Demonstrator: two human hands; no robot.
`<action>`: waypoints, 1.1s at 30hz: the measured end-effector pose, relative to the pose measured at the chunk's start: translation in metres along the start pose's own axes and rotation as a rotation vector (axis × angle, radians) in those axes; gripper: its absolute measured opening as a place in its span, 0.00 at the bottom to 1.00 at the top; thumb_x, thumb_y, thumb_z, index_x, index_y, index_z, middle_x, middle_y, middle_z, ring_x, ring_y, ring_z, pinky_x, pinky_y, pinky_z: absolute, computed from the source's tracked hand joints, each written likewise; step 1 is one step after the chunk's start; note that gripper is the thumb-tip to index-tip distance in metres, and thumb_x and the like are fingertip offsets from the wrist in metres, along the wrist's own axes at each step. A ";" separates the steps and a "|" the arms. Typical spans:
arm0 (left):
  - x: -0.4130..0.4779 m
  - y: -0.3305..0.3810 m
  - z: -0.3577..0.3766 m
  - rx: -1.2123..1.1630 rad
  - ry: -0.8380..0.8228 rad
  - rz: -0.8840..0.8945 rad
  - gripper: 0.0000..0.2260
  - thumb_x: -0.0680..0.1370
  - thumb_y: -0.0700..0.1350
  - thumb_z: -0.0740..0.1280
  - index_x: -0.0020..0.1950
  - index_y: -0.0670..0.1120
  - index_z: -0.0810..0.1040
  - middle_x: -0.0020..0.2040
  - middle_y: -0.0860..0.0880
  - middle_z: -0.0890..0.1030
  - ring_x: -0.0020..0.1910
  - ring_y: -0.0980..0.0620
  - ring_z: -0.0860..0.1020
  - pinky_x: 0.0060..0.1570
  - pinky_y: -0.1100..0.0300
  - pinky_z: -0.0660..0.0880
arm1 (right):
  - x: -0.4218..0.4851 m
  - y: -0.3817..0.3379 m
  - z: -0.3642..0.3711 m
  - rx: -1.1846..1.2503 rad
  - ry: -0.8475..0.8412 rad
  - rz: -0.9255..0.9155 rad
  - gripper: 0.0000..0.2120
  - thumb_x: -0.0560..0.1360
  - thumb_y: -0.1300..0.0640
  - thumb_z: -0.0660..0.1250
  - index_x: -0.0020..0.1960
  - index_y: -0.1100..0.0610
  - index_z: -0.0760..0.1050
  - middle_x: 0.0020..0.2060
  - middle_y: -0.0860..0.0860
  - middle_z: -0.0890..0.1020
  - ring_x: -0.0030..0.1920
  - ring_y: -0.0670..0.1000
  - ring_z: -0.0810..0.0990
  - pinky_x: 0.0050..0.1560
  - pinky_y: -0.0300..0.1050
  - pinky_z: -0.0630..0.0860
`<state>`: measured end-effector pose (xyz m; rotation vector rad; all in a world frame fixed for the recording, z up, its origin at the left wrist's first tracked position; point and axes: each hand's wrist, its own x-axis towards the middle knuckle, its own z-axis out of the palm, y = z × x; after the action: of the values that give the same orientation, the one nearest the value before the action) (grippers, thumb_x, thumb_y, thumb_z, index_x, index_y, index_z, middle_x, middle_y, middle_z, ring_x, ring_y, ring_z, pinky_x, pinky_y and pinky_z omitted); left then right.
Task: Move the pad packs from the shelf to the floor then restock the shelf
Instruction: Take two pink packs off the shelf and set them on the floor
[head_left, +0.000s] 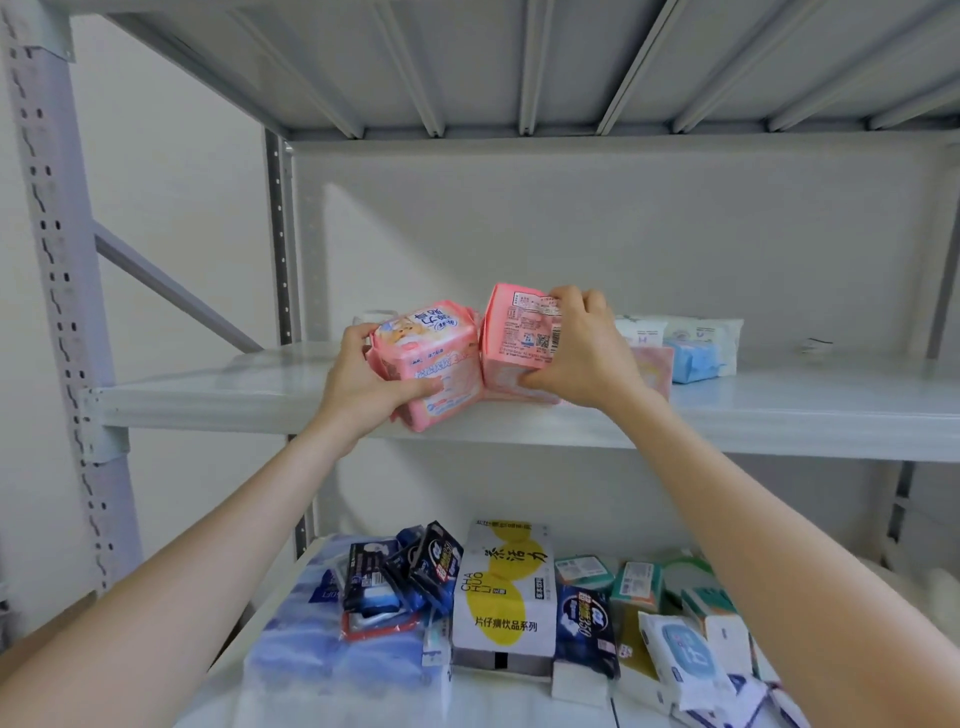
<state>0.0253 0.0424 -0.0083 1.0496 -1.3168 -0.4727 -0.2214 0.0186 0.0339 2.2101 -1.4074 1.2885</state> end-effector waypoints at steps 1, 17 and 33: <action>-0.006 -0.001 -0.002 -0.023 0.003 0.006 0.37 0.50 0.50 0.82 0.52 0.65 0.67 0.54 0.54 0.79 0.48 0.50 0.82 0.31 0.54 0.78 | -0.007 -0.001 -0.002 0.040 0.038 0.031 0.42 0.58 0.47 0.78 0.66 0.53 0.63 0.58 0.52 0.67 0.57 0.54 0.72 0.47 0.49 0.74; -0.140 -0.009 -0.020 -0.030 -0.045 -0.033 0.38 0.60 0.40 0.82 0.62 0.53 0.66 0.55 0.56 0.78 0.47 0.64 0.81 0.33 0.63 0.79 | -0.165 -0.001 -0.036 0.544 0.014 0.382 0.40 0.57 0.49 0.83 0.61 0.49 0.64 0.58 0.52 0.73 0.56 0.49 0.76 0.53 0.44 0.75; -0.344 -0.054 -0.021 0.081 -0.137 -0.344 0.38 0.59 0.40 0.83 0.61 0.58 0.68 0.55 0.56 0.77 0.52 0.58 0.79 0.42 0.58 0.79 | -0.369 0.005 -0.050 0.564 -0.262 0.561 0.38 0.58 0.51 0.82 0.62 0.47 0.65 0.48 0.37 0.74 0.48 0.39 0.76 0.44 0.40 0.76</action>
<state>-0.0253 0.2976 -0.2405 1.3392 -1.2867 -0.7656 -0.3103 0.2751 -0.2202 2.4949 -2.0827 1.8097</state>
